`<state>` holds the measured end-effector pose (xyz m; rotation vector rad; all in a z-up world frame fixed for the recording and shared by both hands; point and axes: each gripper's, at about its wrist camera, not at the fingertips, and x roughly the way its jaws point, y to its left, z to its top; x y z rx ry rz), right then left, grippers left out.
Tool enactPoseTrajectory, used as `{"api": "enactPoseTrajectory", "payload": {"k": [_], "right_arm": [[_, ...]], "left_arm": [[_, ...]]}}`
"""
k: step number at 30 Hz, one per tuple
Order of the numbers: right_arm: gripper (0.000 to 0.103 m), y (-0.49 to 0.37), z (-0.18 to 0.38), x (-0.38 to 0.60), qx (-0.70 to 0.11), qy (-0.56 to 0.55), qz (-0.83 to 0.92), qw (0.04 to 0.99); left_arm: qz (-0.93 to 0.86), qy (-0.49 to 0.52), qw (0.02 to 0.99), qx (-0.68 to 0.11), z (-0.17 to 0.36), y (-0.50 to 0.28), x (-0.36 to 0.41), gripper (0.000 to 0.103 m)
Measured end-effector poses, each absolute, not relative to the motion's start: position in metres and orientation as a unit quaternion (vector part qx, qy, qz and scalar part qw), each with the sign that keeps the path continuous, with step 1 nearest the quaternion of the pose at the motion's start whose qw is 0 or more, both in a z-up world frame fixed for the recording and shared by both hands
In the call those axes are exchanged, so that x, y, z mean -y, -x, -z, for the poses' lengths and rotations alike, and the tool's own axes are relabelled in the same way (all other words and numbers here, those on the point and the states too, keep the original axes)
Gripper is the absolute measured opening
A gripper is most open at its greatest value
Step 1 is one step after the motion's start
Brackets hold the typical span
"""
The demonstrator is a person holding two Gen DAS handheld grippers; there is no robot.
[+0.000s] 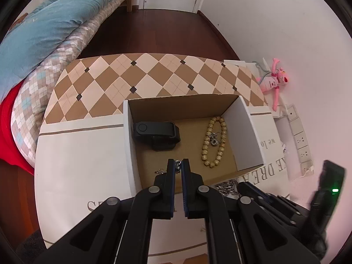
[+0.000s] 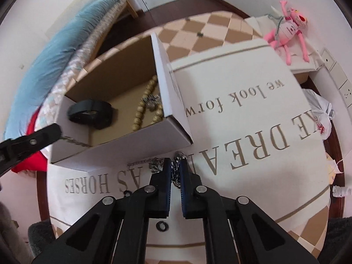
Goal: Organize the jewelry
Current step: 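Carry both silver chains into the white box and open both grippers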
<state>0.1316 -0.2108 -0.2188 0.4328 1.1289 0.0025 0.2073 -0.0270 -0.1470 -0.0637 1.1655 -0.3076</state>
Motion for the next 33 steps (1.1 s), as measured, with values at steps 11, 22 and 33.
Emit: {"api": "enactPoseTrajectory", "payload": {"k": [11, 22, 33], "right_arm": [[0.007, -0.132, 0.086, 0.217, -0.456, -0.207, -0.077, 0.862], [0.008, -0.232, 0.100, 0.180, -0.530, -0.155, -0.119, 0.825], [0.042, -0.244, 0.121, 0.193, -0.558, -0.117, -0.068, 0.818]], "left_arm": [[0.158, 0.070, 0.820, -0.545, 0.118, -0.215, 0.015, 0.003], [0.113, 0.086, 0.797, -0.587, 0.125, -0.251, -0.002, 0.007], [0.034, 0.043, 0.823, -0.566, 0.116, -0.256, -0.019, 0.092]]}}
